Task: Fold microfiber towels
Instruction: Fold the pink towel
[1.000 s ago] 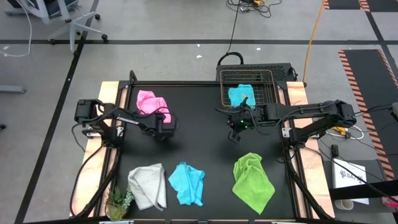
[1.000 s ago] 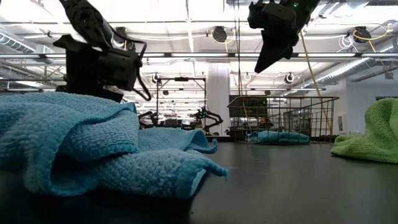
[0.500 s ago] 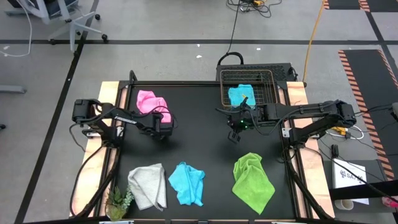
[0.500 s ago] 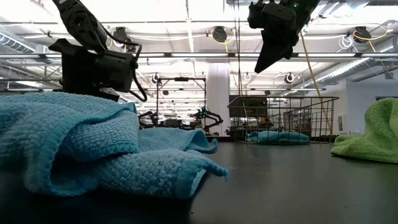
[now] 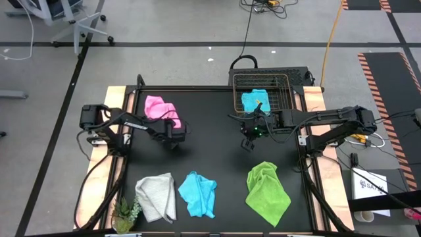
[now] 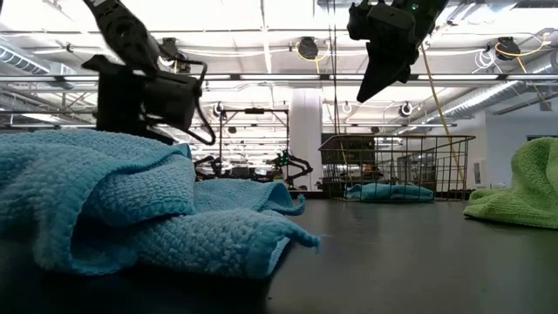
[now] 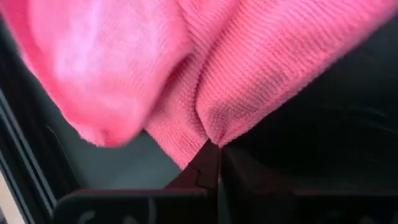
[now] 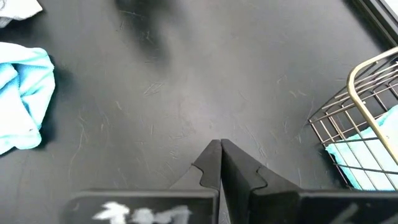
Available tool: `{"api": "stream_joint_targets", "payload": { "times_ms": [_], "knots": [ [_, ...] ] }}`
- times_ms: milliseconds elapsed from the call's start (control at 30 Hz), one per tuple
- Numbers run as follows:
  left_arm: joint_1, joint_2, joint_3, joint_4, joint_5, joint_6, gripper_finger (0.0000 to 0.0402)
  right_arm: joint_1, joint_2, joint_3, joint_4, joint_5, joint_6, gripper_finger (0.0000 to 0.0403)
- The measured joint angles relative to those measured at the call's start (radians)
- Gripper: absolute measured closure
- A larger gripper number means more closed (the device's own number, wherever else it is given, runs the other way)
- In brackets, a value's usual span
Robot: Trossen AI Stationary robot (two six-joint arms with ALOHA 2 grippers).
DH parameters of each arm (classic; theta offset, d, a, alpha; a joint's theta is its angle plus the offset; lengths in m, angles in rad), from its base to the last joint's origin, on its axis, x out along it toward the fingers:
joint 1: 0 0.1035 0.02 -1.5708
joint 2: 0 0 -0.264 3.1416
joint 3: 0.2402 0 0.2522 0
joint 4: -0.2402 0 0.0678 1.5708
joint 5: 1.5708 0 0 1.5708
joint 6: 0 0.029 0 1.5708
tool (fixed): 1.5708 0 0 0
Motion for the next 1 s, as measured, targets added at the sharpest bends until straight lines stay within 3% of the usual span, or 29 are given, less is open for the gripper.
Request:
{"api": "stream_joint_targets", "payload": {
  "times_ms": [133,333,700,867,1000],
  "knots": [
    [-0.004,-0.001,0.106,-0.032,0.053,0.043,0.0396,0.0,0.0,0.0,0.0,0.0,0.0,0.0403],
    [-0.04,-0.002,0.323,-0.181,-0.007,0.091,0.0397,0.0,0.0,0.0,0.0,0.0,0.002,0.0403],
    [-0.112,-0.003,0.818,-0.405,-0.307,0.22,0.0399,0.0,0.0,0.0,0.0,0.0,-0.005,0.0403],
    [-0.144,-0.003,1.038,-0.406,-0.451,0.314,0.0399,0.0,0.0,0.0,0.0,0.0,-0.012,0.0403],
    [-0.14,-0.005,1.139,-0.404,-0.577,0.395,0.04,0.0,0.0,0.0,0.0,0.0,-0.026,0.0403]
  ]
}}
